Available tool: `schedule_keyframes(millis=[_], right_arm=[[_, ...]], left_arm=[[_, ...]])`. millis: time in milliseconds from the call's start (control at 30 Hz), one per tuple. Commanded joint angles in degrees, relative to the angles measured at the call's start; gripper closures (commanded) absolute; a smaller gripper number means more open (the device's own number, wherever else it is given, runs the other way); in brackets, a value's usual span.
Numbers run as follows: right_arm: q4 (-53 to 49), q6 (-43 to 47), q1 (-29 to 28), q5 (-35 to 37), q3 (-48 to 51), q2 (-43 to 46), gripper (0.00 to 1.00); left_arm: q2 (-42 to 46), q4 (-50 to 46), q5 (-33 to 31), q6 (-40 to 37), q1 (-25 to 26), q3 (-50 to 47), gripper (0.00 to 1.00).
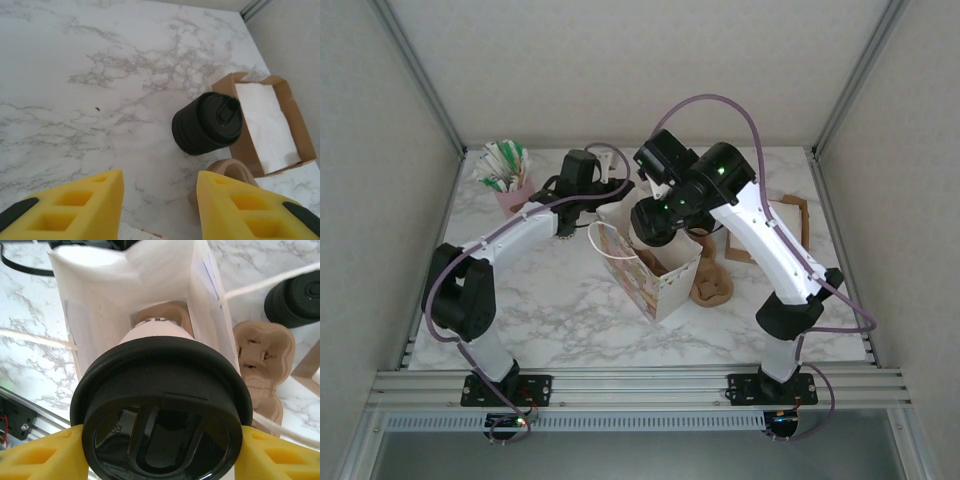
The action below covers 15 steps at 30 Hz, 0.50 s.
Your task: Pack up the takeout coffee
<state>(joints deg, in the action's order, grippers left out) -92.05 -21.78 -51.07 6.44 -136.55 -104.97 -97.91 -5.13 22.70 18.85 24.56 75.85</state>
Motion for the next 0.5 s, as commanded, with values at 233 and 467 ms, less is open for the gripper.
schedule_keyframes(millis=[233, 467], right_arm=[[-11.0, -1.0, -0.5, -0.3, 5.2, 2.0, 0.34], [-11.0, -0.6, -0.4, -1.1, 7.2, 1.3, 0.35]], left_arm=[[7.5, -4.4, -5.9, 3.6, -2.3, 2.5, 0.45], [16.8, -5.4, -10.8, 4.2, -2.9, -2.5, 0.39]])
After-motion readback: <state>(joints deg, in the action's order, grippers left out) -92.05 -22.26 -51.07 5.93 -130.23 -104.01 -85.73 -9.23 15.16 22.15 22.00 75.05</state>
